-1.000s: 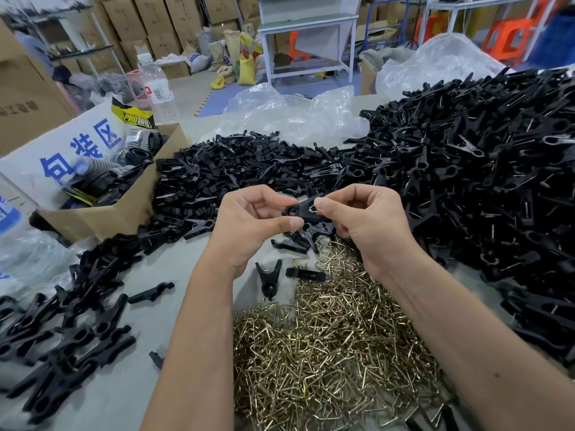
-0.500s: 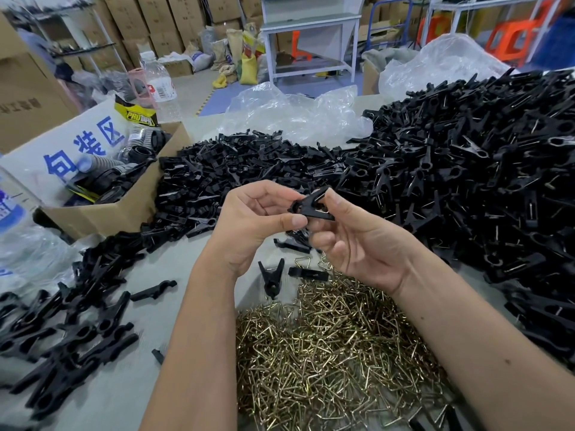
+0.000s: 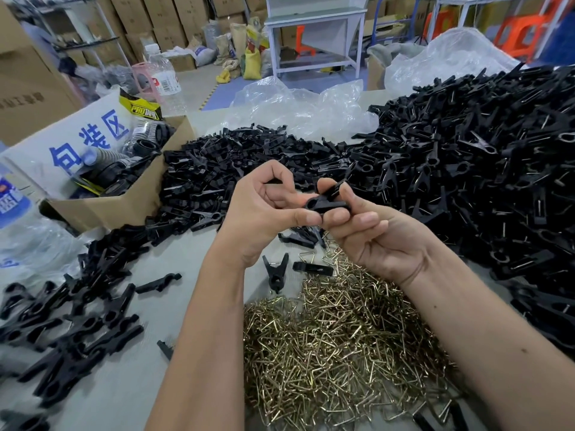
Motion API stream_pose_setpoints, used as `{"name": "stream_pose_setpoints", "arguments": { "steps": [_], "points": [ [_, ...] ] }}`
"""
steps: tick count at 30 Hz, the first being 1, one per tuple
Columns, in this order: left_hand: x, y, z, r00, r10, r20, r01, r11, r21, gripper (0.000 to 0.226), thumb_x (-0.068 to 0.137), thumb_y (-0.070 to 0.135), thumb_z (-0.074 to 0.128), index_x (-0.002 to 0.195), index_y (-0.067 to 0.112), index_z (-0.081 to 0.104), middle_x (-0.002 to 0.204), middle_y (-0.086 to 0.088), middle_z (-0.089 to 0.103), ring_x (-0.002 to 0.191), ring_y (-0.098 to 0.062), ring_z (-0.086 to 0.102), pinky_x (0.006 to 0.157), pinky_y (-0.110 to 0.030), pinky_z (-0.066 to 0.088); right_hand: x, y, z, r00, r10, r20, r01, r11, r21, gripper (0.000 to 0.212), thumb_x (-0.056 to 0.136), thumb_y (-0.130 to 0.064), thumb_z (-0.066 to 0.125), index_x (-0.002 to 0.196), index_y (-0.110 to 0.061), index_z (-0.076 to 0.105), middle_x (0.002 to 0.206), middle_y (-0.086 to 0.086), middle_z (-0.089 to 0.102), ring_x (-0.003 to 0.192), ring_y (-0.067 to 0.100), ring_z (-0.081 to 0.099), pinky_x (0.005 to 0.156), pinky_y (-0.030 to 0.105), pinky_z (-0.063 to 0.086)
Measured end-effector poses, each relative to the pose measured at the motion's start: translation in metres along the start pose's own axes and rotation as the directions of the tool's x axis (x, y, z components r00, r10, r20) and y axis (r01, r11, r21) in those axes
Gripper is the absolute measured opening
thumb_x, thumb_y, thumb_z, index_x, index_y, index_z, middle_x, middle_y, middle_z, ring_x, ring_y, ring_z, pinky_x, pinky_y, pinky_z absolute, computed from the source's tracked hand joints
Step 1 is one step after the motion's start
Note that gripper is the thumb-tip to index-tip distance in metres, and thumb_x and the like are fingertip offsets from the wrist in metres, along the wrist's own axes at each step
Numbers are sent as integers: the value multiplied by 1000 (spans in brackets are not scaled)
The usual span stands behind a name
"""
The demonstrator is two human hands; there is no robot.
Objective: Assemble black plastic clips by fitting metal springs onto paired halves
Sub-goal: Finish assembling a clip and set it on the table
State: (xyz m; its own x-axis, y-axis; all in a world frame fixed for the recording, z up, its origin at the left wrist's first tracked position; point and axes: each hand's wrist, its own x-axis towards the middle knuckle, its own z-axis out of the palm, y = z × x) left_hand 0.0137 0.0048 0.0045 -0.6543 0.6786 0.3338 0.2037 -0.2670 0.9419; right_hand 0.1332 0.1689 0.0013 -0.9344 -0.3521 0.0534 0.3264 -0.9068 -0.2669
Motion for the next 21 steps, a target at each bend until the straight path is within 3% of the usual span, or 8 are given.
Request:
{"name": "stream_pose_setpoints", "arguments": {
  "steps": [5, 7, 10, 12, 15, 19, 21],
  "points": [
    [2, -2, 4, 999, 23, -28, -20, 996, 87, 52, 55, 15, 96, 90, 14, 57, 79, -9, 79, 83, -23, 77, 75, -39, 62, -2, -6, 0, 992, -58, -108, 52, 997, -53, 22, 89, 0, 71, 111, 0, 70, 73, 21, 57, 44, 14, 61, 35, 19, 50],
    [3, 0, -2, 1000, -25, 14, 23, 992, 126, 57, 54, 16, 97, 98, 16, 61, 84, -8, 78, 80, -19, 73, 71, -35, 59, -1, -6, 0, 982, -97, -163, 75, 988, -134, 21, 88, -7, 66, 107, -2, 73, 71, 15, 56, 42, 7, 57, 35, 15, 47],
    [-2, 3, -17, 984, -159, 86, 135, 964, 229, 67, 52, 20, 100, 110, 21, 67, 104, -4, 78, 101, -16, 72, 76, -31, 58, 1, -6, -1, 975, -119, -187, 85, 979, -185, 20, 86, -9, 66, 103, -4, 75, 71, 11, 55, 41, 5, 54, 37, 12, 46],
    [-6, 0, -25, 981, -189, 53, 158, 919, 360, 61, 54, 23, 101, 107, 30, 71, 109, 5, 76, 109, -12, 70, 82, -30, 59, 1, -6, -1, 974, -127, -186, 90, 976, -199, 19, 86, -9, 66, 103, -4, 74, 71, 11, 54, 41, 4, 53, 36, 12, 46],
    [-6, -9, -26, 974, -226, -28, 206, 823, 529, 56, 55, 22, 103, 98, 43, 73, 102, 13, 73, 101, -7, 68, 86, -28, 60, 2, -5, -1, 970, -138, -199, 91, 969, -228, 19, 83, -7, 68, 101, -3, 74, 70, 11, 54, 40, 4, 52, 35, 12, 45],
    [-4, -16, -19, 960, -278, -44, 240, 728, 642, 63, 55, 28, 103, 88, 67, 65, 106, 16, 69, 93, 6, 64, 71, -9, 51, 3, -5, -3, 959, -155, -237, 94, 964, -250, 12, 89, -8, 67, 97, -3, 75, 70, 10, 53, 39, 3, 50, 34, 11, 44],
    [-4, -14, -16, 962, -269, -42, 231, 728, 646, 66, 57, 26, 102, 90, 70, 65, 107, 20, 67, 93, 5, 63, 78, -17, 51, 3, -6, -4, 951, -166, -262, 94, 959, -267, 18, 93, -10, 60, 94, -3, 76, 70, 10, 53, 38, 3, 49, 34, 11, 43]
  ]
}}
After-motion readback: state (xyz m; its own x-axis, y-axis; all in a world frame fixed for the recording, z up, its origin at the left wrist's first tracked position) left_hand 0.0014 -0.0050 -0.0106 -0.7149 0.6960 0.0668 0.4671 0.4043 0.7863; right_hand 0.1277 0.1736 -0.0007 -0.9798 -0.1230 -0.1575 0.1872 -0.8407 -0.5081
